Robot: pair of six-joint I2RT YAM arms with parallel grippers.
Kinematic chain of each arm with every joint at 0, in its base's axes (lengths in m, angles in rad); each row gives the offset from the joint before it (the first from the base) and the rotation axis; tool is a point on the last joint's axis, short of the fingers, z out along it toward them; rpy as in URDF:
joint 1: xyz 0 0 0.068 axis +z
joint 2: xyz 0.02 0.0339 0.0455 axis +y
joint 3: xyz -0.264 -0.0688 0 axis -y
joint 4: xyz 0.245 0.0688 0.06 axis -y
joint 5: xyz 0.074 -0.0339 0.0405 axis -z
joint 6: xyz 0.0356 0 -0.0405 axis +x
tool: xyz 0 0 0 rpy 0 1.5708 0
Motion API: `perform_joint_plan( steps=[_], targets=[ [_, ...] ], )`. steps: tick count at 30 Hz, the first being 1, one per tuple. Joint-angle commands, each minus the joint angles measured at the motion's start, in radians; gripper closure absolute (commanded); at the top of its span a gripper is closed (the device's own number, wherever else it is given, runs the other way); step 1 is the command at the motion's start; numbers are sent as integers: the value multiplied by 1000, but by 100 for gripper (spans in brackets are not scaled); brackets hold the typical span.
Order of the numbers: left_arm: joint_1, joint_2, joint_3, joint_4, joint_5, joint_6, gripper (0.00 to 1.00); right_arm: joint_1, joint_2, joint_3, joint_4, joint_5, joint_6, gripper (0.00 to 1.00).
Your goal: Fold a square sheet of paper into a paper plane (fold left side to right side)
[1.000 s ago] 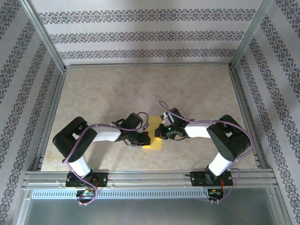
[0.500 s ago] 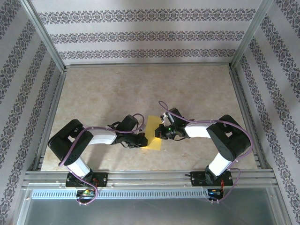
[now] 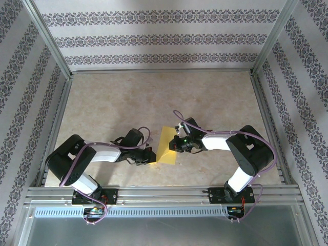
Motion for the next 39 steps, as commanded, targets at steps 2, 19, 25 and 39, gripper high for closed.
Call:
perform_joint_plan(
  steps=[2,19,25,39],
  targets=[
    [30,-67,-48,-96,-17,-9,95,-25,-24,30,-78,47,-17,100],
    [103,-66,155,-110,-48,115,55,-166,-410,-32,-118,90,-23,30],
    [103,90,246,-70,-4,139,54,-192,-484,-89,-118,72,-12,22],
    [102,186,297,17,50,126,85,-198,-503,-157,-126,48,-13,22]
  ],
)
